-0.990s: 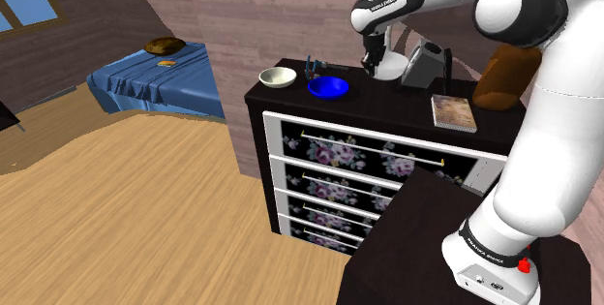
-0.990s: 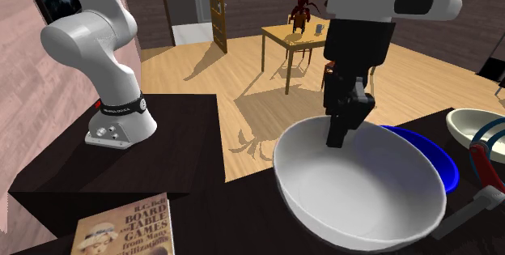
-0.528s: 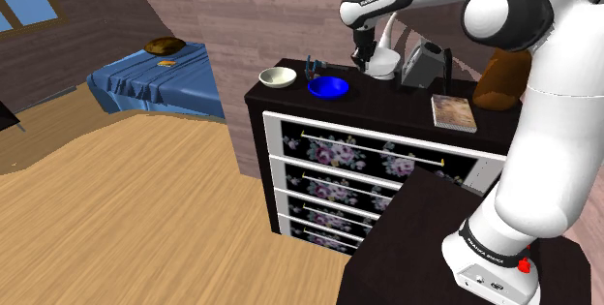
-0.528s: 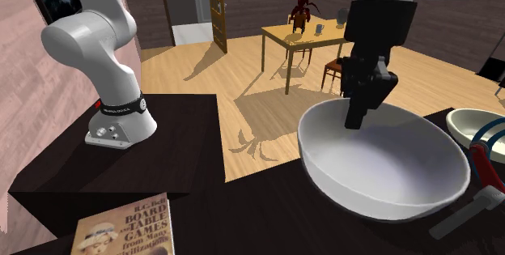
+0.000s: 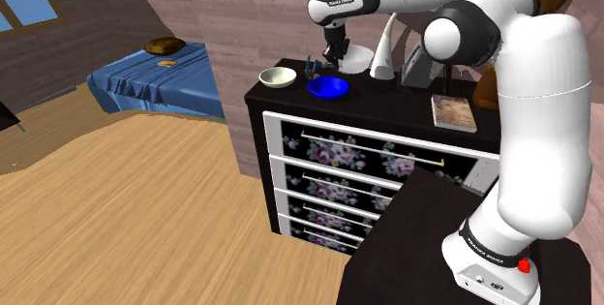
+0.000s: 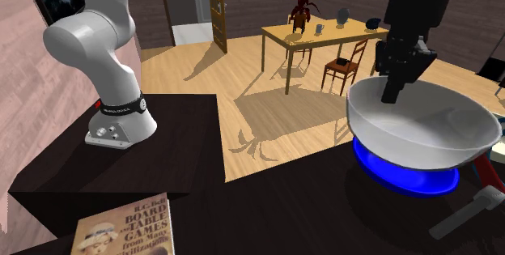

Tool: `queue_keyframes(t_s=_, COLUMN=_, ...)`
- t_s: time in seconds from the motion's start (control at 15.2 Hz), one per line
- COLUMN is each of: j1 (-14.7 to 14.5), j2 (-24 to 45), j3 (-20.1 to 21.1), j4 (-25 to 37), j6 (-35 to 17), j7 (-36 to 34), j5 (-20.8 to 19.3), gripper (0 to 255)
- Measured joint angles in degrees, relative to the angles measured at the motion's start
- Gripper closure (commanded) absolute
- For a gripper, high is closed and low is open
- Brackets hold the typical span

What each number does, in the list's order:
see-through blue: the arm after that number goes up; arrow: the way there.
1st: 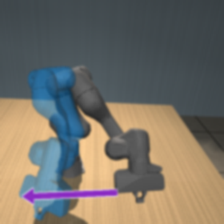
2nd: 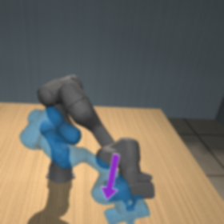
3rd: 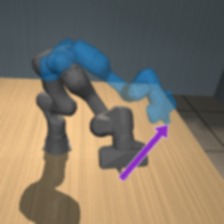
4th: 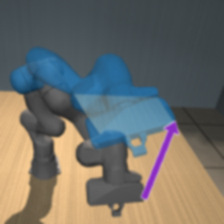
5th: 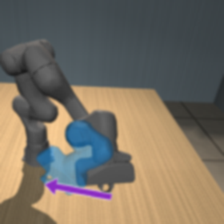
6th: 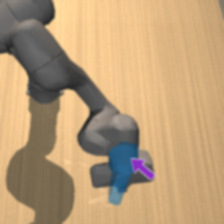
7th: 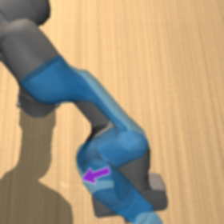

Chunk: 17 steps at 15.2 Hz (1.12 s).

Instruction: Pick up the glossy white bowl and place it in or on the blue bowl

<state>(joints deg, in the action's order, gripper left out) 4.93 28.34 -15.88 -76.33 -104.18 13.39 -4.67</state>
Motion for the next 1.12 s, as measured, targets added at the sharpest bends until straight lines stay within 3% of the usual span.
queue_keyframes(t_s=0.13, j1=-0.7, j2=3.4, j3=0.6, j4=5.7, j6=2.6, j7=-1.4, j5=0.5, gripper=255)
queue_keyframes(t_s=0.26, j1=-1.0, j2=8.4, j3=1.3, j4=14.6, j6=6.8, j7=-2.6, j5=1.3, gripper=255)
queue_keyframes(t_s=0.33, j1=-0.7, j2=12.6, j3=1.7, j4=22.1, j6=10.1, j7=-3.0, j5=1.9, gripper=255)
queue_keyframes(t_s=0.4, j1=-0.7, j2=14.5, j3=1.9, j4=24.6, j6=11.0, j7=-3.3, j5=2.1, gripper=255)
queue_keyframes(t_s=1.12, j1=-1.6, j2=14.9, j3=2.1, j4=17.4, j6=3.6, j7=-4.8, j5=2.1, gripper=255)
